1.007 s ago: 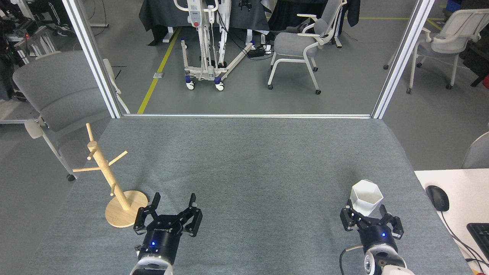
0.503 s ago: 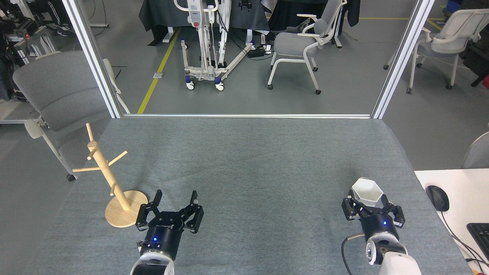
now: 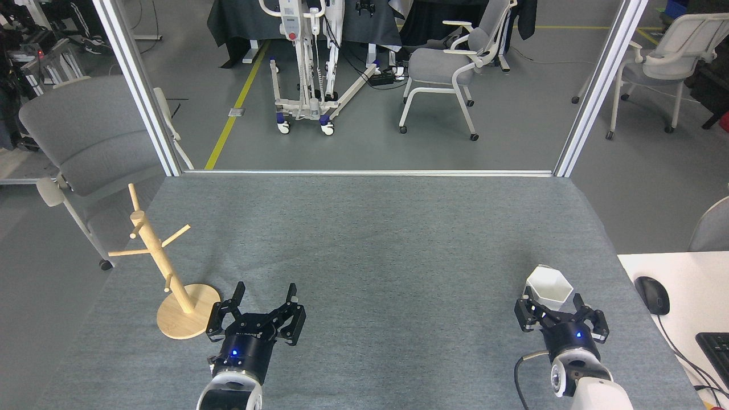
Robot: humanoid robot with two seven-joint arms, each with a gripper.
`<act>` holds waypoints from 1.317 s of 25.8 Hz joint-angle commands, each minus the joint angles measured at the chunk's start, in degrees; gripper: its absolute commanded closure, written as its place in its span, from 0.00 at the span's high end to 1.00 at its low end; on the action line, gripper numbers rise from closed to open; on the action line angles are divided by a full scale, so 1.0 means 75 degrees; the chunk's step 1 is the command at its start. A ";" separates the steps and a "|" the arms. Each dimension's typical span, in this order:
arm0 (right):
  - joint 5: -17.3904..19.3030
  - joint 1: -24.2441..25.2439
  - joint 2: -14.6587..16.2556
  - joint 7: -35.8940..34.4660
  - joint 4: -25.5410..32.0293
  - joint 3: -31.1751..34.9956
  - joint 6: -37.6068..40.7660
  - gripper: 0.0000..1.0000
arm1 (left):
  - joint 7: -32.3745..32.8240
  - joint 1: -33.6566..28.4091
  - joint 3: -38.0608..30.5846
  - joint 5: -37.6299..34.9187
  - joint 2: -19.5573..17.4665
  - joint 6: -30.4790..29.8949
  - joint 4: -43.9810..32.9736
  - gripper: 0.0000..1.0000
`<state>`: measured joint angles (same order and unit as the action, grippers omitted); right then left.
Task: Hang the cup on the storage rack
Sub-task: 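Close the right gripper on the white cup's rim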
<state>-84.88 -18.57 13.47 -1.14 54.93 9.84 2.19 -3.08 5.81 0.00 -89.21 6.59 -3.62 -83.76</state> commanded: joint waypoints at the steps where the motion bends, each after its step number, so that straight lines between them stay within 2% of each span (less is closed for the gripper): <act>1: 0.0009 -0.0009 0.0091 0.0000 -0.0023 0.0000 0.0001 0.99 | 0.0000 0.0046 0.0000 0.0000 0.0000 -0.0009 0.0070 0.99; 6: -0.0015 -0.0079 0.0126 0.0012 -0.0164 -0.0047 0.0001 0.99 | 0.0000 0.0151 0.0000 0.0000 0.0000 -0.0009 0.0199 0.99; 10: -0.0003 -0.0255 0.0114 0.0012 -0.0328 -0.0480 -0.0057 0.99 | 0.0000 0.0187 0.0000 0.0000 0.0000 -0.0009 0.0316 0.99; 17: -0.0003 -0.0396 0.0056 0.0012 -0.0445 -0.0714 -0.0339 0.99 | 0.0000 0.0304 0.0000 0.0000 0.0000 0.0003 0.0445 0.99; 24: -0.0015 -0.0396 0.0032 0.0012 -0.0503 -0.0726 -0.0397 0.99 | 0.0000 0.0304 0.0000 0.0000 0.0000 0.0003 0.0456 0.99; 34: 0.0009 -0.0396 -0.0027 -0.0012 -0.0503 -0.0808 -0.1101 0.99 | 0.0000 0.0257 -0.0012 0.0012 -0.0012 0.0003 0.0445 0.99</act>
<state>-84.87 -21.54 13.41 -1.12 51.16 3.82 -4.81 -3.07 7.81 -0.03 -89.13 6.51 -3.60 -80.34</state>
